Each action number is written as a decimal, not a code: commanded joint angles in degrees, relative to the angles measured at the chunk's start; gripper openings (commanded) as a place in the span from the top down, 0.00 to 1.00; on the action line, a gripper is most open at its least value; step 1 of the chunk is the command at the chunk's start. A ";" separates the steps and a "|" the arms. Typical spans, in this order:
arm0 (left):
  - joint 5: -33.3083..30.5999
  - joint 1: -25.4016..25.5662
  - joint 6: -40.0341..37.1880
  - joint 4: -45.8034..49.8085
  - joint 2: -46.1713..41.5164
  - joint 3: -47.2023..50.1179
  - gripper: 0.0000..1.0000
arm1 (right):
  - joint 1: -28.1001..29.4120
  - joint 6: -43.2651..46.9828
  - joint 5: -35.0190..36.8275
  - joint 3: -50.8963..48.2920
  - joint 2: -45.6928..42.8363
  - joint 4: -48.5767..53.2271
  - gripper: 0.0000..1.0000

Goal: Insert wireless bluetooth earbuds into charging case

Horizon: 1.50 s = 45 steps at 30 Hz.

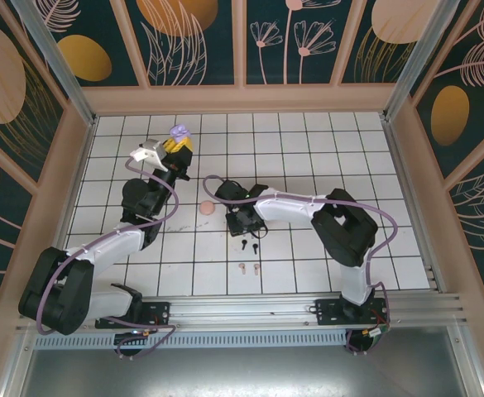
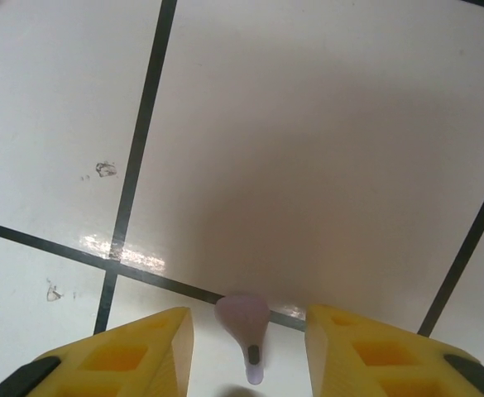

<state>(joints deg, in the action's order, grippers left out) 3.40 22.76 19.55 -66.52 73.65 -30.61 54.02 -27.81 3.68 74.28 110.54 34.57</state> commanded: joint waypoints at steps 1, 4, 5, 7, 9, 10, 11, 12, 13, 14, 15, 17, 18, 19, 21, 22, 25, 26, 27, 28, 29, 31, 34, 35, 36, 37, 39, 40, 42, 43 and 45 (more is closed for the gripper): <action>1.52 -0.09 -0.79 -3.11 0.58 0.44 1.00 | 0.67 -0.58 1.25 2.14 1.51 1.67 0.61; 1.87 -0.09 -0.50 -3.33 0.81 0.46 1.00 | 0.65 -0.49 1.24 2.58 2.03 1.73 0.62; 2.01 -0.08 -0.57 -3.43 0.88 0.48 1.00 | 0.66 -0.49 1.24 2.62 2.13 1.73 0.63; 2.14 -0.08 -0.47 -3.50 1.00 0.34 1.00 | 0.65 -0.49 1.24 2.58 2.40 1.73 0.63; 2.30 -0.09 -0.51 -3.47 1.05 0.37 1.00 | 0.65 -0.49 1.25 2.53 2.69 1.75 0.64; 2.31 -0.09 -0.54 -3.52 1.01 0.38 1.00 | 0.65 -0.49 1.32 2.49 2.81 1.69 0.65; 2.40 -0.09 -0.53 -3.48 1.02 0.38 1.00 | 0.64 -0.57 1.33 2.41 2.91 1.72 0.65; 2.49 -0.09 -0.48 -3.57 1.06 0.38 1.00 | 0.65 -0.58 1.41 2.42 2.97 1.73 0.65; 2.58 -0.09 -0.49 -3.53 1.07 0.38 1.00 | 0.73 -0.57 1.41 2.43 3.10 1.73 0.66; 2.58 -0.09 -0.55 -3.55 1.10 0.40 1.00 | 0.74 -0.58 1.41 2.39 3.10 1.81 0.66; 2.58 -0.09 -0.53 -3.53 1.23 0.38 1.00 | 0.74 -0.66 1.55 2.44 3.10 1.83 0.66; 2.75 -0.09 -0.44 -3.66 1.35 0.42 1.00 | 0.74 -0.66 1.59 2.28 3.19 1.91 0.67; 2.84 -0.09 -0.43 -3.73 1.46 0.46 1.00 | 0.82 -0.79 1.68 2.19 3.19 1.82 0.67; 2.92 -0.09 -0.43 -3.86 1.49 0.46 1.00 | 0.85 -0.75 1.68 2.05 3.21 1.82 0.68; 3.03 -0.09 -0.30 -3.98 1.65 0.46 1.00 | 0.91 -0.84 1.76 1.92 3.39 1.82 0.69; 3.03 -0.07 -0.29 -4.08 1.72 0.46 1.00 | 0.99 -0.92 1.77 1.81 3.37 1.82 0.70; 3.10 -0.09 -0.15 -4.14 1.81 0.46 1.00 | 1.20 -1.07 1.67 1.62 3.54 1.70 0.72; 3.11 -0.08 -0.13 -4.23 1.76 0.46 1.00 | 1.26 -1.10 1.68 1.58 3.69 1.65 0.73; 3.30 -0.06 -0.01 -4.31 1.85 0.48 1.00 | 1.35 -1.10 1.61 1.53 3.63 1.56 0.73; 3.29 -0.09 0.14 -4.32 1.92 0.50 1.00 | 1.44 -1.19 1.58 1.51 3.63 1.47 0.74; 3.30 -0.08 0.14 -4.37 1.92 0.46 1.00 | 1.44 -1.19 1.50 1.47 3.63 1.39 0.75; 3.37 -0.09 0.27 -4.51 2.03 0.46 1.00 | 1.48 -1.19 1.41 1.52 3.65 1.29 0.78; 3.52 -0.09 0.62 -4.76 2.11 0.57 1.00 | 1.44 -1.11 1.49 1.56 3.15 1.12 0.81; 3.61 -0.09 0.74 -4.80 2.11 0.55 1.00 | 1.37 -1.14 1.65 1.81 2.97 1.12 0.82; 3.72 -0.09 0.77 -4.87 2.19 0.55 1.00 | 1.27 -1.10 1.84 2.02 2.68 1.12 0.82; 3.87 -0.09 0.88 -4.92 2.19 0.55 1.00 | 1.14 -1.04 2.00 2.28 2.22 1.12 0.82; 4.05 -0.07 0.93 -5.03 2.20 0.55 1.00 | 0.60 -0.93 2.29 2.85 1.19 1.03 0.82; 4.10 -0.09 0.97 -5.03 2.19 0.55 1.00 | 0.19 -0.76 2.38 3.20 0.60 0.96 0.83; 4.45 -0.08 0.84 -5.10 2.05 0.64 1.00 | -0.74 -0.55 2.56 3.81 -0.93 0.79 0.83; 4.62 -0.09 0.72 -5.15 2.04 0.77 1.00 | -1.26 -0.33 2.60 4.06 -1.88 0.56 0.83; 5.18 -0.09 0.59 -5.77 2.07 1.12 1.00 | -2.54 0.08 2.52 4.73 -3.61 0.24 0.83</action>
<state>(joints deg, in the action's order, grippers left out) 7.07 22.76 19.79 -68.34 75.55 -30.24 53.19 -27.97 5.06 76.27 111.55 34.74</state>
